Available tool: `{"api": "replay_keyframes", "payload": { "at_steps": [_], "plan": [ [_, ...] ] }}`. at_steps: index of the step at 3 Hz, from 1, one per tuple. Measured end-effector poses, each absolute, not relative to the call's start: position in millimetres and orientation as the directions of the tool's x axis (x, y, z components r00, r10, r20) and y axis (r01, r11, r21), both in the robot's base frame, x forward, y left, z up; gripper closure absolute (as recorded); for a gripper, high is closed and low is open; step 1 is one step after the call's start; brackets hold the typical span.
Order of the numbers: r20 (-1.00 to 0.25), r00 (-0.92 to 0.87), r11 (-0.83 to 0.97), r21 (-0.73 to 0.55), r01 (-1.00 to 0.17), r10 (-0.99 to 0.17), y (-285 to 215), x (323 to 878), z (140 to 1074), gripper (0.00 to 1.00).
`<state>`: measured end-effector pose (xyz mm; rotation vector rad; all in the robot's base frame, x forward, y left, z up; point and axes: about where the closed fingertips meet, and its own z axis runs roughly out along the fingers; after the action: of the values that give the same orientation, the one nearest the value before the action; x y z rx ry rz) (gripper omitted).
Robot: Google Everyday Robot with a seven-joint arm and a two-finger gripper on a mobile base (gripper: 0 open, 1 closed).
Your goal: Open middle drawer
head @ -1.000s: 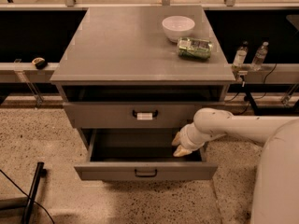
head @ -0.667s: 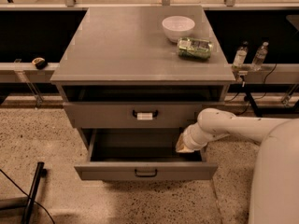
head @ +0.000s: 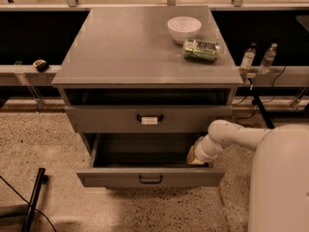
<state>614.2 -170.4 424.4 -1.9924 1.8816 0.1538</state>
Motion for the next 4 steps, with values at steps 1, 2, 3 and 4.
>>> {"api": "replay_keyframes", "payload": {
  "at_steps": [1,2,3,4],
  "plan": [
    [-0.352,0.066,-0.008,-0.165,-0.986,-0.934,-178,603,403,0.88],
    [-0.361,0.054,-0.016,-0.107,-0.994,-0.931,-171,587,394,0.93],
    [-0.371,0.032,-0.026,-0.02,-0.999,-0.928,-154,550,396,1.0],
    [-0.378,0.006,-0.027,0.049,-0.998,-0.926,-144,515,403,1.0]
  ]
}}
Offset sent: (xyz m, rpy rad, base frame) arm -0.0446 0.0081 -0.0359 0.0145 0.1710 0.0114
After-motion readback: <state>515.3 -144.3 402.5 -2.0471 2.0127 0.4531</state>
